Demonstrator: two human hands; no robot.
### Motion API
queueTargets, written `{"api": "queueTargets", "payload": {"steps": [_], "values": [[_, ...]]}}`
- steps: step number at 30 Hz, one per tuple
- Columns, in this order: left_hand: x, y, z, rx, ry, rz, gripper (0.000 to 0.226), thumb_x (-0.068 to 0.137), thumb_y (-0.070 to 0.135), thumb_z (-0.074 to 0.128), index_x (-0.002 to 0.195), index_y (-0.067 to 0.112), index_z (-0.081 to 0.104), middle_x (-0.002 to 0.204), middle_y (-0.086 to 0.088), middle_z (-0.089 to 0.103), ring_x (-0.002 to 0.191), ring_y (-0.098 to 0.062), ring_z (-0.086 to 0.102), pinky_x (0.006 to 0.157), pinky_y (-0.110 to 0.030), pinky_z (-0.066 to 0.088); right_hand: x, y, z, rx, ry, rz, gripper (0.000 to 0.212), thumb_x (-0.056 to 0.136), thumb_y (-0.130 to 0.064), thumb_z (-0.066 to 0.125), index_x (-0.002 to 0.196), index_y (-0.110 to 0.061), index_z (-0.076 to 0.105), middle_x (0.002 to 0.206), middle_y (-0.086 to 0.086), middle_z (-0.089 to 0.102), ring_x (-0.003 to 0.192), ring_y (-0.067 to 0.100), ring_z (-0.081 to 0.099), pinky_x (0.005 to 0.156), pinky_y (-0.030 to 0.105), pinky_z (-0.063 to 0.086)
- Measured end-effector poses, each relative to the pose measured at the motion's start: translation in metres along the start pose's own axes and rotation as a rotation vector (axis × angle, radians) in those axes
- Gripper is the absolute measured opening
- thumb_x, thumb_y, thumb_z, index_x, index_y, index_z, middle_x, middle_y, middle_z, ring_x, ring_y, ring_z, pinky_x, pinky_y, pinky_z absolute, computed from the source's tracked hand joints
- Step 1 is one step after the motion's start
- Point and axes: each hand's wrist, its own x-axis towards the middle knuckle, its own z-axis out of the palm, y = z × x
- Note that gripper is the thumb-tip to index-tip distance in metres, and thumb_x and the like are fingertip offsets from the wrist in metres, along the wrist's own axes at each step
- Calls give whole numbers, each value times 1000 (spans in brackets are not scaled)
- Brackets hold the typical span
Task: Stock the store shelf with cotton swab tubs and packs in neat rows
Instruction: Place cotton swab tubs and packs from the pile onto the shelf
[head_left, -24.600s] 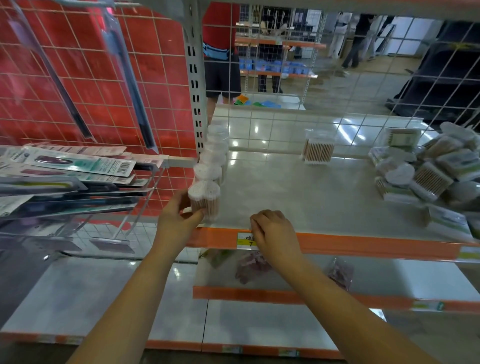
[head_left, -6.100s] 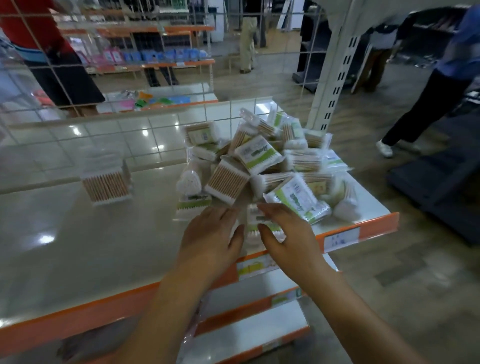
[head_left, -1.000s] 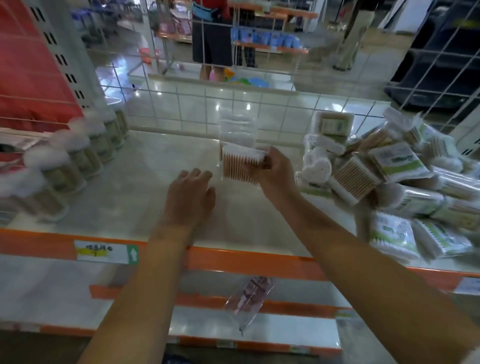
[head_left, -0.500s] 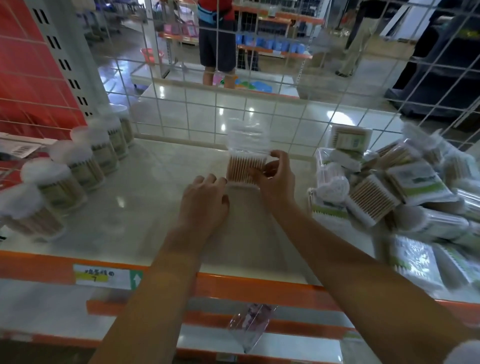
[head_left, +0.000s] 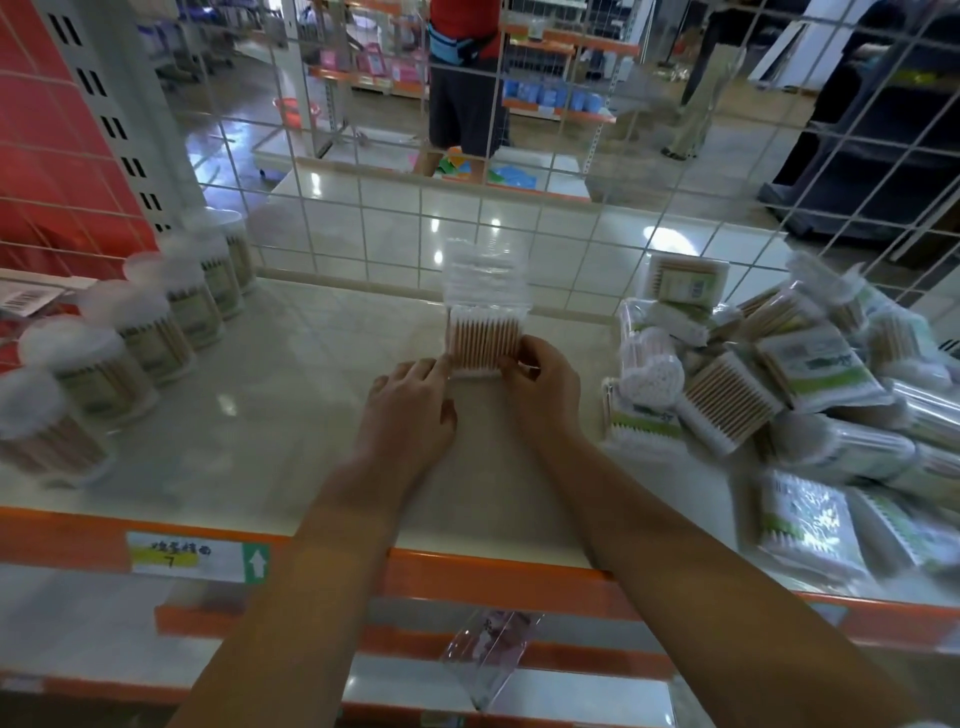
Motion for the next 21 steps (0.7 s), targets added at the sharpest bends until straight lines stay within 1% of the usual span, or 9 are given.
{"api": "queueTargets", "payload": {"steps": [2, 7, 10, 14, 17, 19, 20, 21], "values": [[0, 0, 0, -2, 6, -4, 57, 84, 14, 53, 139, 7, 40, 131, -13, 52, 123, -30, 44, 97, -39, 34, -2, -1, 0, -5, -1, 3, 25, 85, -12, 61, 110, -9, 65, 106, 5, 66, 93, 12, 58, 73, 10, 34], [-1, 1, 0, -3, 0, -11, 57, 87, 15, 50, 141, 7, 36, 135, -12, 50, 126, -28, 41, 100, -38, 31, -7, -6, -2, -9, -24, 18, 23, 87, -16, 59, 109, -11, 65, 104, 4, 66, 90, 10, 56, 76, 13, 35], [-1, 2, 0, -15, -13, -24, 58, 88, 16, 49, 143, 7, 32, 138, -11, 47, 129, -27, 38, 103, -36, 28, -7, -5, -2, -70, -34, -1, 19, 88, -16, 57, 103, -10, 67, 98, 5, 66, 83, 9, 53, 67, 11, 31], [-2, 3, 2, 8, -8, -40, 57, 89, 18, 46, 143, 6, 30, 139, -12, 45, 130, -26, 37, 103, -36, 28, -6, -5, 1, -134, -30, -19, 15, 89, -16, 56, 93, -7, 67, 90, 7, 65, 77, 13, 52, 61, 14, 27], [-1, 2, 0, 19, -13, -38, 57, 89, 18, 48, 142, 5, 32, 138, -13, 46, 129, -28, 38, 103, -37, 30, -7, -7, 2, -182, -28, -6, 15, 89, -15, 56, 93, -5, 66, 91, 11, 63, 83, 23, 57, 60, 17, 25], [-2, 0, -4, 34, -16, -43, 55, 88, 18, 51, 139, 2, 37, 136, -16, 48, 126, -31, 41, 102, -39, 33, -10, -11, -2, -180, -29, 16, 22, 88, -16, 57, 104, -2, 63, 100, 15, 62, 93, 27, 57, 68, 20, 31], [-3, -1, -7, 49, -10, -42, 53, 88, 18, 52, 137, 1, 40, 133, -17, 50, 123, -33, 44, 99, -41, 36, -13, -14, -6, -186, -36, 21, 29, 88, -16, 57, 113, -2, 60, 108, 16, 60, 99, 28, 55, 76, 23, 37], [-5, -1, -11, 68, 4, -30, 49, 87, 17, 53, 133, 0, 45, 129, -19, 54, 119, -34, 47, 96, -42, 39, -18, -16, -11, -201, -53, 13, 35, 88, -16, 56, 121, -2, 56, 115, 16, 58, 105, 28, 53, 85, 27, 38]]}}
